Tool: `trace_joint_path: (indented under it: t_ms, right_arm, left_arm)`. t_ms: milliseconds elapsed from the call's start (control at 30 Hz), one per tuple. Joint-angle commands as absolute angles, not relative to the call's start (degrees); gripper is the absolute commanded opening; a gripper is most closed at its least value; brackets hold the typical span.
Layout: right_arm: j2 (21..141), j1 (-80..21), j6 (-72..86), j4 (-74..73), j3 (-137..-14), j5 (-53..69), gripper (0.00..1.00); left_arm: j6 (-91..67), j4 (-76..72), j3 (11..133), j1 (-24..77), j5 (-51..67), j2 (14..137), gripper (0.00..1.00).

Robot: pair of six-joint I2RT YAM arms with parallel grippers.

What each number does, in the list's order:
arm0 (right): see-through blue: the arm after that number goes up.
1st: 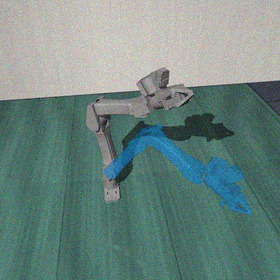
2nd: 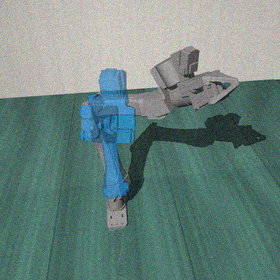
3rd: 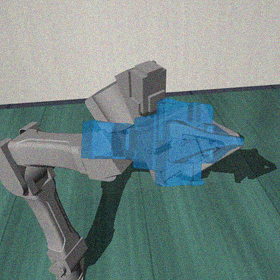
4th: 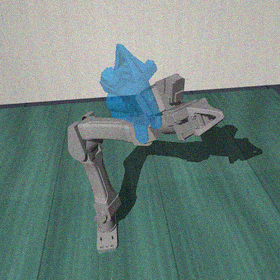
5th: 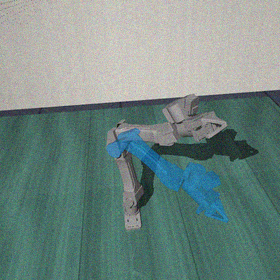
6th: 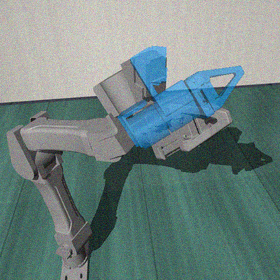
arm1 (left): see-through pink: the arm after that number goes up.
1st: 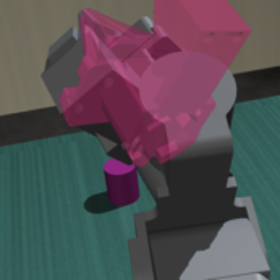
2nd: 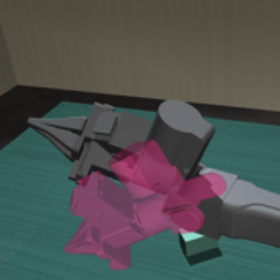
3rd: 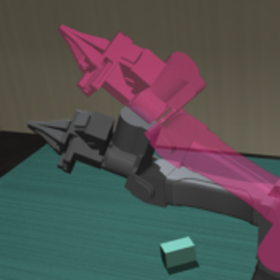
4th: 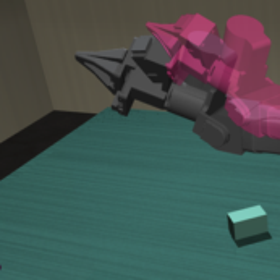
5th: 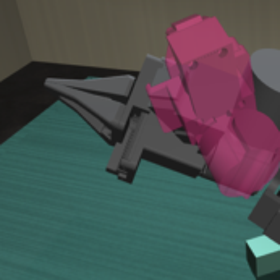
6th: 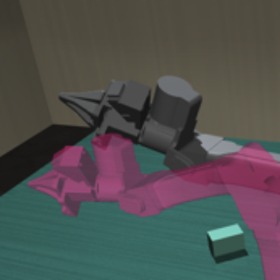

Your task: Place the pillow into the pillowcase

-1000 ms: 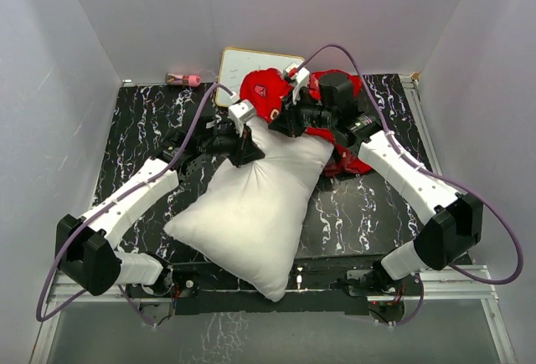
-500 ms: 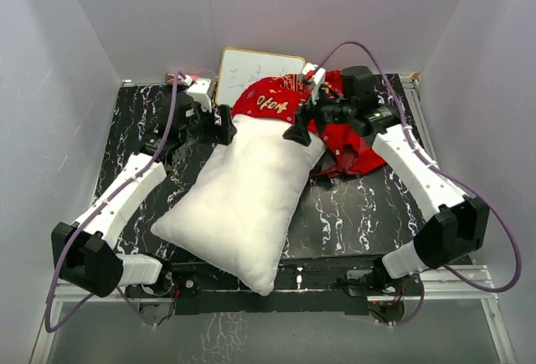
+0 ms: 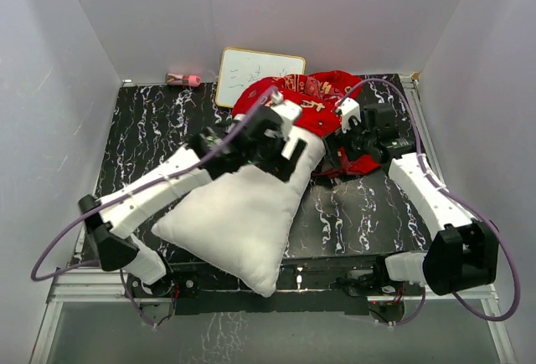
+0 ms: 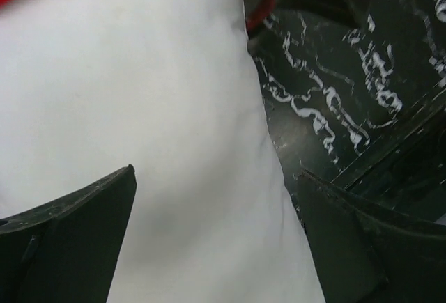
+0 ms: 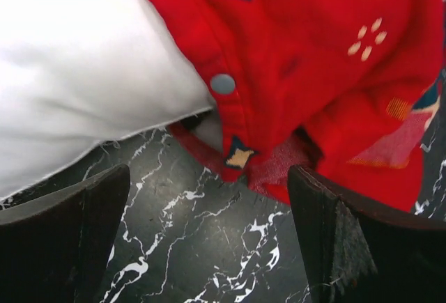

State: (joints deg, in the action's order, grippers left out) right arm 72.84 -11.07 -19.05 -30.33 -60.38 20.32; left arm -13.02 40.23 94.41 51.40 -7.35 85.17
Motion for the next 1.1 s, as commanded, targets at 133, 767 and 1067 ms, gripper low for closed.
trace_joint_path:
  t_ms: [133, 767, 1067]
  right_arm:
    - [80.2, -10.6, -14.2, -23.2, -61.2, 13.7, 0.95]
    - [82.7, -14.1, -16.2, -30.3, -77.0, 61.3, 0.08]
    - [83.5, -23.8, -12.0, -30.8, -84.0, 54.9, 0.08]
  left_arm:
    - [-12.9, 42.6, 89.9, 58.9, -25.0, 92.4, 0.97]
    - [-10.3, 27.6, 74.1, 48.7, -7.4, 86.3, 0.04]
    - [-2.0, 12.2, 70.6, 46.8, 7.6, 71.0, 0.00]
